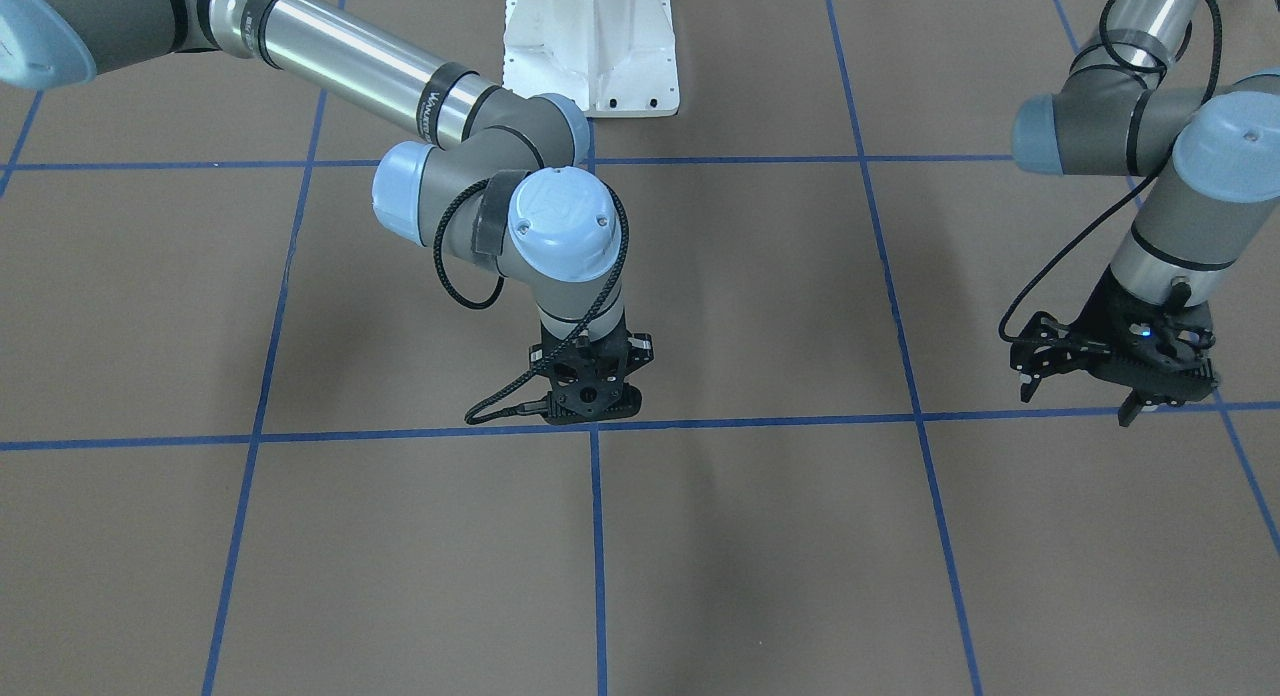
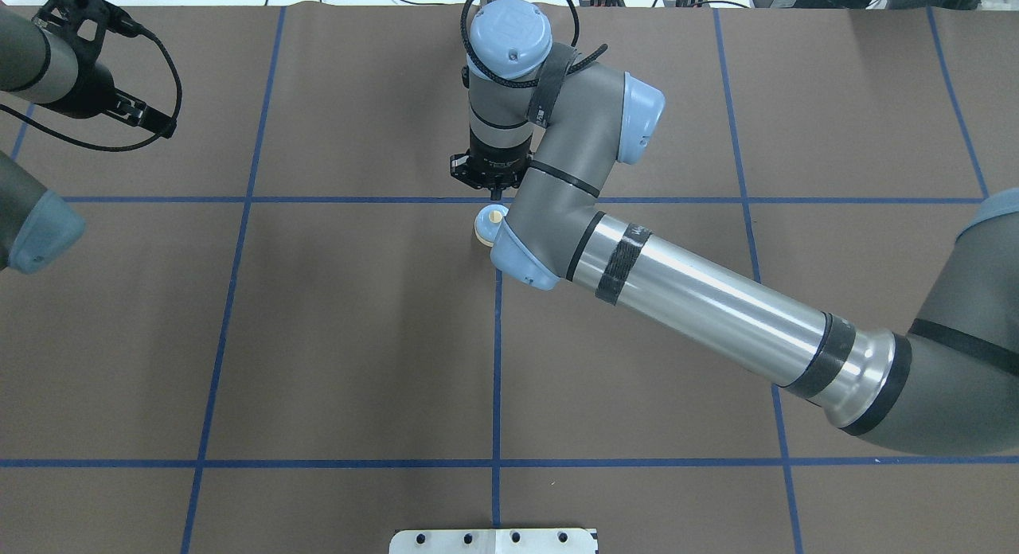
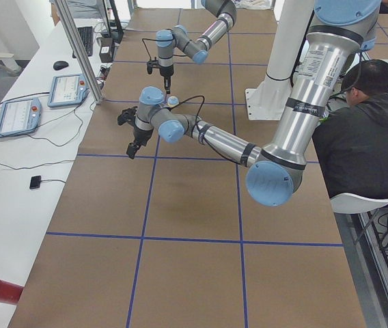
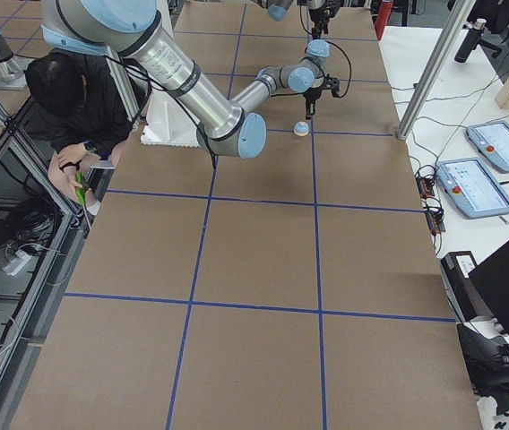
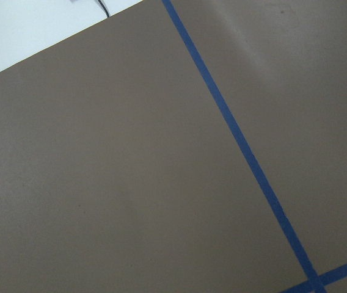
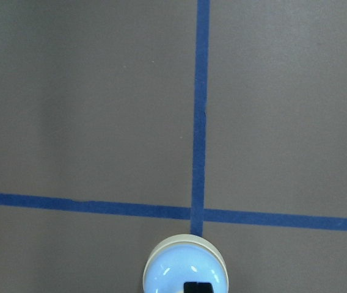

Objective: Place and press bell with both arms
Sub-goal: 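Press down on the bell's top button with the right gripper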

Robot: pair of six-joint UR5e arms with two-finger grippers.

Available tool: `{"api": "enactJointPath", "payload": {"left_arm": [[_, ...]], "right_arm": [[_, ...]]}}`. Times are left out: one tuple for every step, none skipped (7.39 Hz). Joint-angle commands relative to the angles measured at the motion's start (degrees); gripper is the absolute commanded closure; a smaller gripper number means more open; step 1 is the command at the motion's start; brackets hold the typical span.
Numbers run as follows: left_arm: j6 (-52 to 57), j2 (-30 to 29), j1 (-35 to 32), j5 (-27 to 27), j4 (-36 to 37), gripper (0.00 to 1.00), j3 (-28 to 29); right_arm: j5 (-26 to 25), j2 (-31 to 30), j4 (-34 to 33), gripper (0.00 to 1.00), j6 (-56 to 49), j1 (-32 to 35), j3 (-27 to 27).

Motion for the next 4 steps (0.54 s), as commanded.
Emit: {"api": "enactJointPath", "payload": {"left_arm": [[0.00,0.00,0.00,0.07,0.00,0.00,0.04],[0.00,0.00,0.09,0.07,0.00,0.00,0.13],[0.00,0.00,0.09,0.07,0.00,0.00,0.13],[0.00,0.00,0.00,0.07,0.00,0.00,0.13]], "right_arm": [[-0.75,0.37,0.48,1.00,0.00,-0.50,-1.52],[-0.93,0.37,0.83,1.00,0.00,-0.68,-1.88],[-1.02,0.28,0.84,1.00,0.00,-0.94,-2.05],[-1.19,0.45,0.92,1.00,0.00,-1.03,-2.66]]}}
